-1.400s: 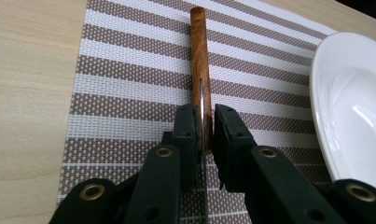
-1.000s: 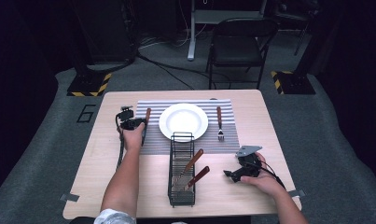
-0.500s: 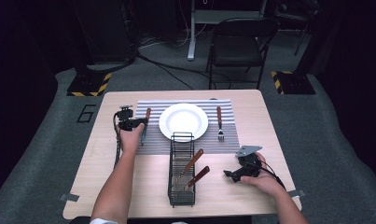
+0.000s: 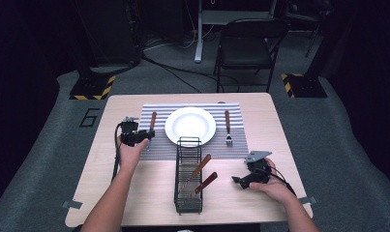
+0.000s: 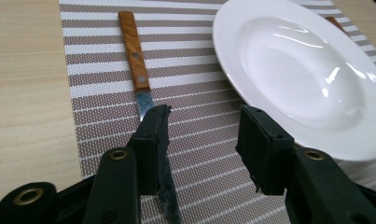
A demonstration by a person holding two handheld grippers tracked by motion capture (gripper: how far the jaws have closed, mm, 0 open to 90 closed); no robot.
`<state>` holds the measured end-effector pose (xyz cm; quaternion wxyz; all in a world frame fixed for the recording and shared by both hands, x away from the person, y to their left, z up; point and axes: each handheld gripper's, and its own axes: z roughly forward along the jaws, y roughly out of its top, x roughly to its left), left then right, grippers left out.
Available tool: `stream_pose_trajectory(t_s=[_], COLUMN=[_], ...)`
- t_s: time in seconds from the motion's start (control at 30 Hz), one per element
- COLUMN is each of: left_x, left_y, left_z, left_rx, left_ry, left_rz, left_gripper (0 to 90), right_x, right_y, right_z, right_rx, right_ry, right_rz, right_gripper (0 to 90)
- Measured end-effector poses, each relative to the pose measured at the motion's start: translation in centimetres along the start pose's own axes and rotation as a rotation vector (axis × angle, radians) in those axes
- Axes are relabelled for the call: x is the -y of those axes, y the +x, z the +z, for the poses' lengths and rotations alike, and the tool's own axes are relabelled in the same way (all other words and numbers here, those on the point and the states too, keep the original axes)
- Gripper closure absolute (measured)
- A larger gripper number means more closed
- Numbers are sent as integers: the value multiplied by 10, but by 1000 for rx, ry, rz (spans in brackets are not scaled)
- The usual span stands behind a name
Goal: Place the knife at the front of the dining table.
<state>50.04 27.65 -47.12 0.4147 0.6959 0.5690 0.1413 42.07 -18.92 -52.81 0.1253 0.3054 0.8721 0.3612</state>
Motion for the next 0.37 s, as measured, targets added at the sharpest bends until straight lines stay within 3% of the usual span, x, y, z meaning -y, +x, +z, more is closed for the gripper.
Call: stream_pose_trajectory(t_s=[0.1,0.2,0.27,0.37], left_x=[10,20,26,36], left_y=[0,5,9,17], left_z=[-13,-22,-25,-32], left_rx=[9,-19,-16,-39], left_ry=[-2,41,48,68], left_rz=[44,100,95,128], left_gripper=[478,416,406,400], right_x=[0,0,0,0], right_y=[0,0,0,0], right_z=[0,0,0,0], right_rx=[0,-1,-1,0], right_ry=[1,0,0,0], right_rz=[-1,0,-2,-1], right_gripper=[0,0,0,0])
